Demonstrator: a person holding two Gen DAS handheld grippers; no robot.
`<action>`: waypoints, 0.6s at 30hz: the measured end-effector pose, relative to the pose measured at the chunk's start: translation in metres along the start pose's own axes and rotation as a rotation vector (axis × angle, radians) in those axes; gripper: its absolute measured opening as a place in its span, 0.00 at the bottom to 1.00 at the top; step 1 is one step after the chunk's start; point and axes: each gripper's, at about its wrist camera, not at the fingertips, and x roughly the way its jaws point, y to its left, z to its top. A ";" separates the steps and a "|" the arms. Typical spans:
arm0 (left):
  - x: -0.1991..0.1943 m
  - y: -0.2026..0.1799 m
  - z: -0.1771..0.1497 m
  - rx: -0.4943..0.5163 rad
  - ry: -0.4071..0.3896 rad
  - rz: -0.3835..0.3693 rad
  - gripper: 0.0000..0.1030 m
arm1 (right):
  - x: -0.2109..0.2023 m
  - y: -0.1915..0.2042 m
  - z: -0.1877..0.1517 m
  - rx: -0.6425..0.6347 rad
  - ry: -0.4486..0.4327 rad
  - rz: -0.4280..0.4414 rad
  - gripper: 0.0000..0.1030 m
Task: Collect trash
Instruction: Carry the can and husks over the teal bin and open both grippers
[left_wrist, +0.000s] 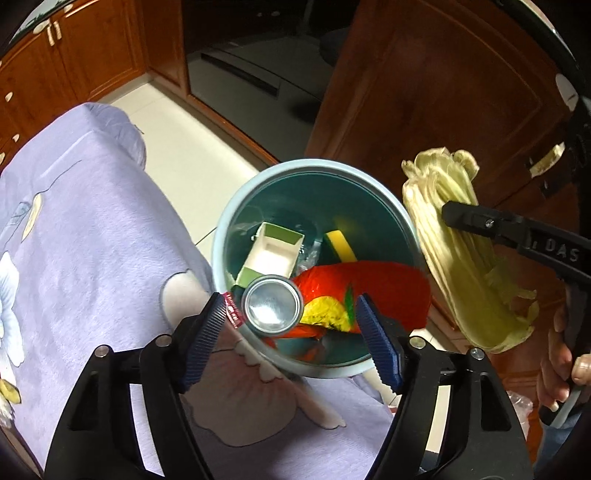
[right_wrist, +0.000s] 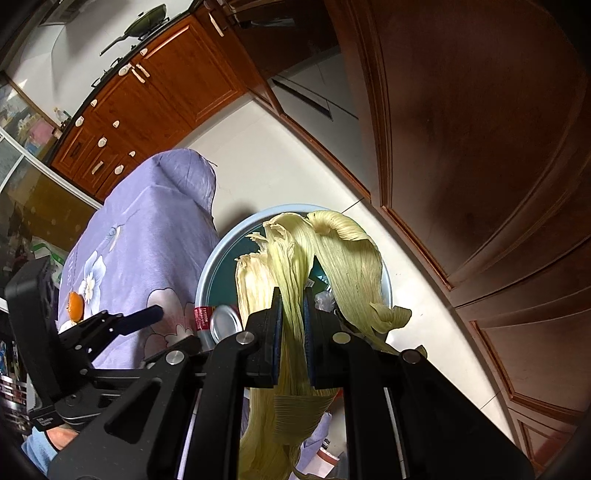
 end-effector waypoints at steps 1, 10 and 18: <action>-0.002 0.000 -0.001 -0.003 -0.003 0.007 0.75 | 0.002 0.000 0.000 0.000 0.004 0.001 0.10; -0.024 0.010 -0.006 -0.038 -0.053 0.031 0.91 | 0.027 0.007 0.000 0.003 0.065 0.023 0.46; -0.032 0.017 -0.011 -0.065 -0.071 0.026 0.93 | 0.018 0.011 -0.002 0.022 0.034 -0.007 0.73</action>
